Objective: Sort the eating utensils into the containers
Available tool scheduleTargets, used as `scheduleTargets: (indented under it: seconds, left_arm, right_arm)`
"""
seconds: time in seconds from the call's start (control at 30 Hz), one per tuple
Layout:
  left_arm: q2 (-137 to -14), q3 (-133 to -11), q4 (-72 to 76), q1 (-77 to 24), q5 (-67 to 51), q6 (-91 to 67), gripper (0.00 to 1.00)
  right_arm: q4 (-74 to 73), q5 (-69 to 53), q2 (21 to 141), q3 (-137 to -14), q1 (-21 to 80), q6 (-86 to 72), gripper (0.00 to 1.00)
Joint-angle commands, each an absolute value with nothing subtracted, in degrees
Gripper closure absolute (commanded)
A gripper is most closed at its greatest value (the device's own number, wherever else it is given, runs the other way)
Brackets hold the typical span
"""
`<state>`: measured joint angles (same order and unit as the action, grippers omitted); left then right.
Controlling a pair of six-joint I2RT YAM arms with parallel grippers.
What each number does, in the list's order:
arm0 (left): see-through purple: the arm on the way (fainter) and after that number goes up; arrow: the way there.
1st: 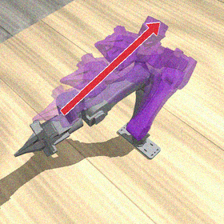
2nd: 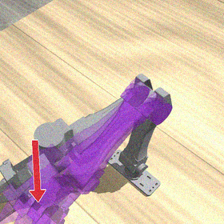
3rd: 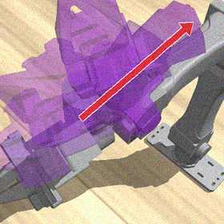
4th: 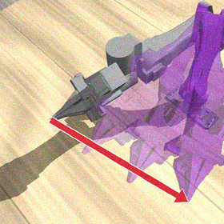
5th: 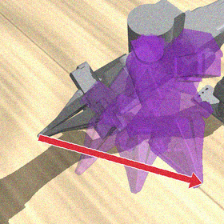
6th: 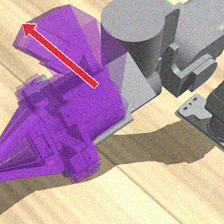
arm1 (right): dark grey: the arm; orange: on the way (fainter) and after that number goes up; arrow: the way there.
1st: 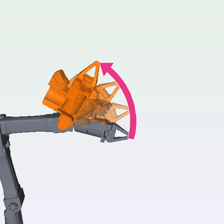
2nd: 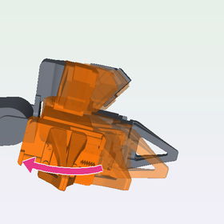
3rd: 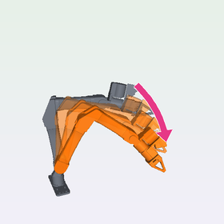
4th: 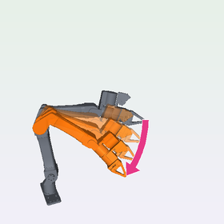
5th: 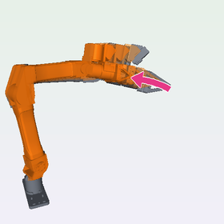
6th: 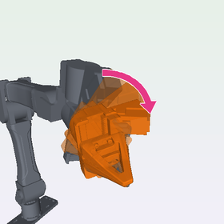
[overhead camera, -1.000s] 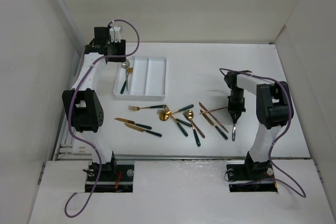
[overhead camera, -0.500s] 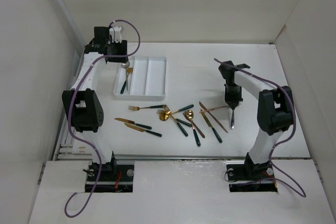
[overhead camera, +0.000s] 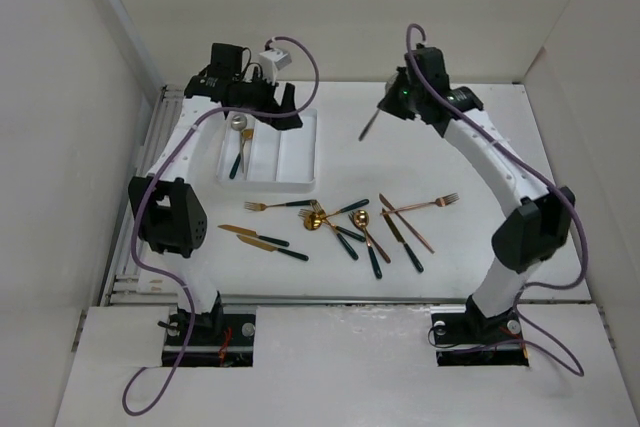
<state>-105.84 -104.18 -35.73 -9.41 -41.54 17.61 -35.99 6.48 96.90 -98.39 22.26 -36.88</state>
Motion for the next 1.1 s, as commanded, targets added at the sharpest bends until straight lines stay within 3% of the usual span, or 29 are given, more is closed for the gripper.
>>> scheduleTargets:
  seconds: [0.0,0.23,0.43,0.5,0.83,0.87,0.93,1.07]
  left_arm:
    - [-101.9,-106.2,-38.1,-11.7,-53.3,19.7,0.13]
    - [-101.9,-105.6,-35.6,-16.7,-53.4,18.2,0.13]
    - [-102.4,-102.8,-31.0,-19.2,-43.9,15.7,0.13]
    - [-102.4,-102.0,-30.3,-20.0,-42.5,15.7,0.18]
    - [-102.9,-99.1,-27.7,-20.7,-36.5,13.8,0.70]
    - [-102.9,-99.1,-27.7,-20.7,-36.5,13.2,0.77]
    - [-102.9,-99.1,-27.1,-20.7,-36.5,12.2,1.00]
    - [-102.9,-97.0,-25.0,-18.5,-35.7,8.1,1.00]
  right_arm:
    - [-29.8,-0.4,102.8,-106.1,25.6,-41.3,1.00]
    - [-29.3,-5.9,108.3,-112.1,29.9,-42.4,1.00]
    - [-27.4,-9.1,108.8,-112.1,31.8,-44.1,1.00]
    - [-27.4,-9.8,108.8,-111.6,32.3,-44.1,1.00]
    - [-25.6,-12.6,108.8,-109.1,32.9,-45.2,1.00]
    - [-25.0,-13.2,108.8,-109.1,32.9,-45.2,1.00]
    - [-25.0,-13.7,108.8,-109.1,32.9,-45.7,1.00]
    - [-25.0,-15.5,110.5,-109.1,32.3,-45.7,0.96]
